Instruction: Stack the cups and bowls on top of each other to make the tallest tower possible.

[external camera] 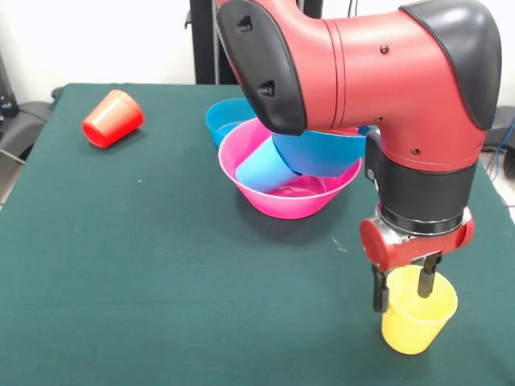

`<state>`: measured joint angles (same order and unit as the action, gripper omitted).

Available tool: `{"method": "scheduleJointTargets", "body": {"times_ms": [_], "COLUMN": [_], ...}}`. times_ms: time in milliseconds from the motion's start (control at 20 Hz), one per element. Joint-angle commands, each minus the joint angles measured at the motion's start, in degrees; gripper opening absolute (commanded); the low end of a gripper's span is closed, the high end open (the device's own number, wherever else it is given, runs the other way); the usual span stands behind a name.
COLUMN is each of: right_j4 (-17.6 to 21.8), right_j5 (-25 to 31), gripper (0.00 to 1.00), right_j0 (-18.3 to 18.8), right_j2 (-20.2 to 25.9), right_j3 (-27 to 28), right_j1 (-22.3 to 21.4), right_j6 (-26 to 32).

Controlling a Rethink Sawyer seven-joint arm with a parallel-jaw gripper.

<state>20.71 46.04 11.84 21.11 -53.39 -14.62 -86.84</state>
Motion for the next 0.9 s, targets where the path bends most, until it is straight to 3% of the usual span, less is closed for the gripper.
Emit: {"method": "scheduleJointTargets", "body": {"times_ms": [50,900], "right_j4": [0.0,-0.2], "right_j5": [-3.1,-5.7], "gripper": [1.00,1.00], "right_j0": [-0.6,-0.9], "right_j2": [-1.9,-2.6], "right_j3": [-4.2,-3.3], "right_j1": [1.5,3.4], "right_j6": [-8.1,-8.0]}}
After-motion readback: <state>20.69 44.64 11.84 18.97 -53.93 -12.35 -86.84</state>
